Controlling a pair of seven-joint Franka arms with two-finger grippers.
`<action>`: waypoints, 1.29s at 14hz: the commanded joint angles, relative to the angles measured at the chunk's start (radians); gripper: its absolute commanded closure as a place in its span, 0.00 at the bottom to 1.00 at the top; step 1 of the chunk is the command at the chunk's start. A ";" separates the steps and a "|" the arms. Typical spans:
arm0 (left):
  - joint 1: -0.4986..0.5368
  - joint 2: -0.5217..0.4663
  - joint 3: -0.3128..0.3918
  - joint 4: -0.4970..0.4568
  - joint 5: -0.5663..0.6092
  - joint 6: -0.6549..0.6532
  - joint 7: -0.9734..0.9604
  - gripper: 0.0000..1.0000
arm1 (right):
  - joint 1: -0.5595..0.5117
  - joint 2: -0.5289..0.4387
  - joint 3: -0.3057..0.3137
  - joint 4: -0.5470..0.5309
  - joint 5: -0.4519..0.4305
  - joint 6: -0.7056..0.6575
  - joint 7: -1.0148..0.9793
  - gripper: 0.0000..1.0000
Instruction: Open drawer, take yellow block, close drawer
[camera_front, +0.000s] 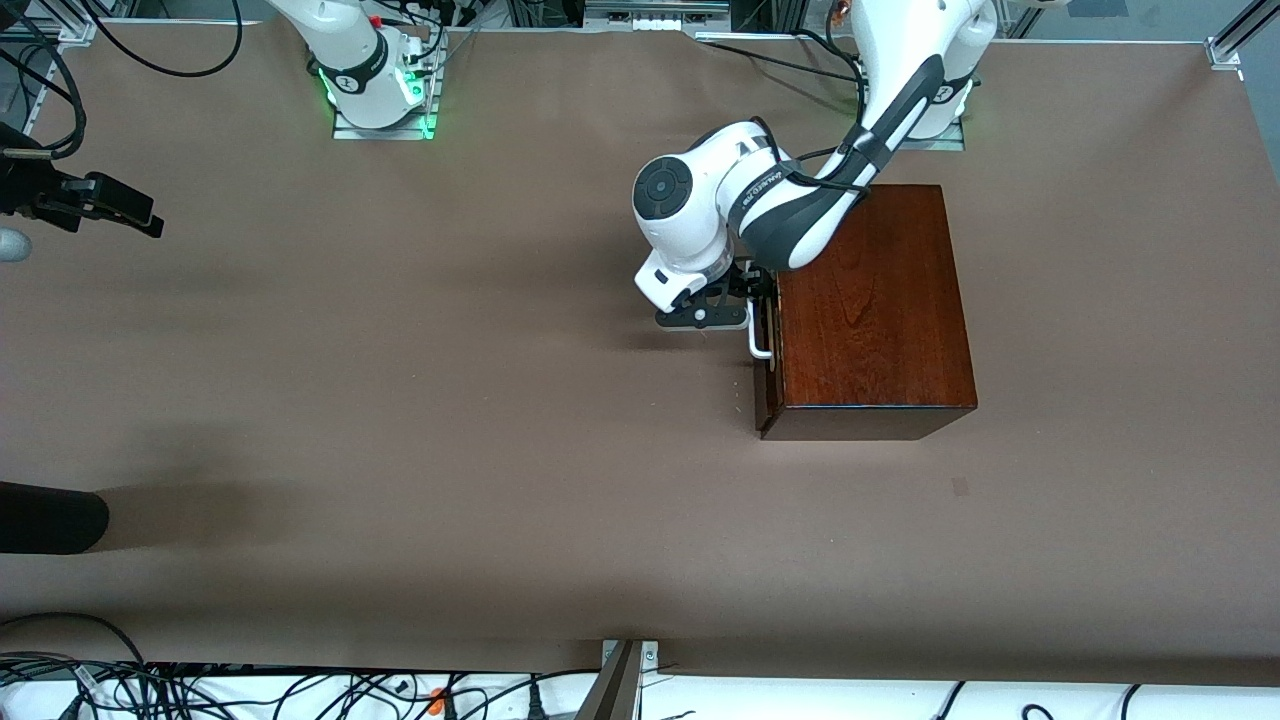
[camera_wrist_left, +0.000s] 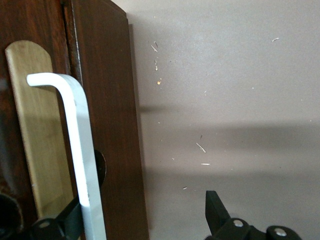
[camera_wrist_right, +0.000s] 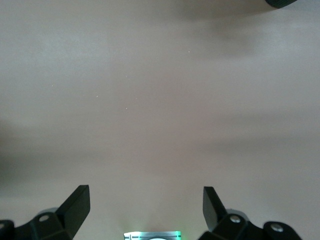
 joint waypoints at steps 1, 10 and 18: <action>-0.010 0.031 -0.009 0.046 0.032 0.027 -0.060 0.00 | -0.010 -0.007 0.007 0.006 0.009 -0.015 -0.015 0.00; -0.126 0.149 -0.009 0.207 0.016 0.025 -0.127 0.00 | -0.010 -0.007 0.006 0.006 0.009 -0.016 -0.015 0.00; -0.195 0.229 -0.011 0.345 0.015 0.025 -0.128 0.00 | -0.010 -0.007 0.006 0.006 0.009 -0.016 -0.015 0.00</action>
